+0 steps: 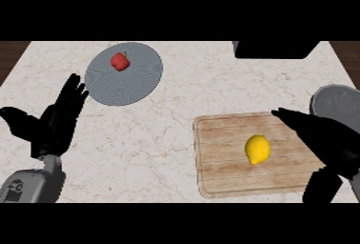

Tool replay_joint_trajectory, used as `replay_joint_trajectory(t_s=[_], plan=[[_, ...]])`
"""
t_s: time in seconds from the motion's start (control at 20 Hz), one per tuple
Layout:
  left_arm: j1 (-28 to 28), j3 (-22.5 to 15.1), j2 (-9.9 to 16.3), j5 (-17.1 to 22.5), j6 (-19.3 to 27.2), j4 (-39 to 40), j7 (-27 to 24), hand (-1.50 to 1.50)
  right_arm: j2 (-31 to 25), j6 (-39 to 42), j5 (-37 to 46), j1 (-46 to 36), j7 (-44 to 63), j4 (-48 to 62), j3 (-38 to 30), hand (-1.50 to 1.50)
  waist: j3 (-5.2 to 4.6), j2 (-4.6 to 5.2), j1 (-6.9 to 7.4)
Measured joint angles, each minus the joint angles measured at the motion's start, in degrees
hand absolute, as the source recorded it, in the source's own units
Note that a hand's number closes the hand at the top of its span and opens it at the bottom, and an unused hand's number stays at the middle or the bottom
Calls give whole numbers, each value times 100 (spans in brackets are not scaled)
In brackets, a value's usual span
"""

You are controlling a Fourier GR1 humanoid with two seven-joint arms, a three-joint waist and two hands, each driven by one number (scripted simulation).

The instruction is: Pick the lemon from the cutting board and place it in the pan

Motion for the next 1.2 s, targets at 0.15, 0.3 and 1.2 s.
replay_joint_trajectory(t_s=[0.15, 0.3, 1.2], plan=[[1, 42, -10, 2, -60, 51, -54, 0, 143, 60, 247, -200, 222, -41, 282, -150, -1, -4, -4], [16, 82, -11, -11, -91, 55, -57, 0, 300, 127, 426, -373, 364, 29, 448, -150, -1, -6, -7], [103, 258, -104, -71, -270, -18, 18, 0, 1559, 432, 1408, -919, 503, 1393, 682, -150, 3, -3, -35]])
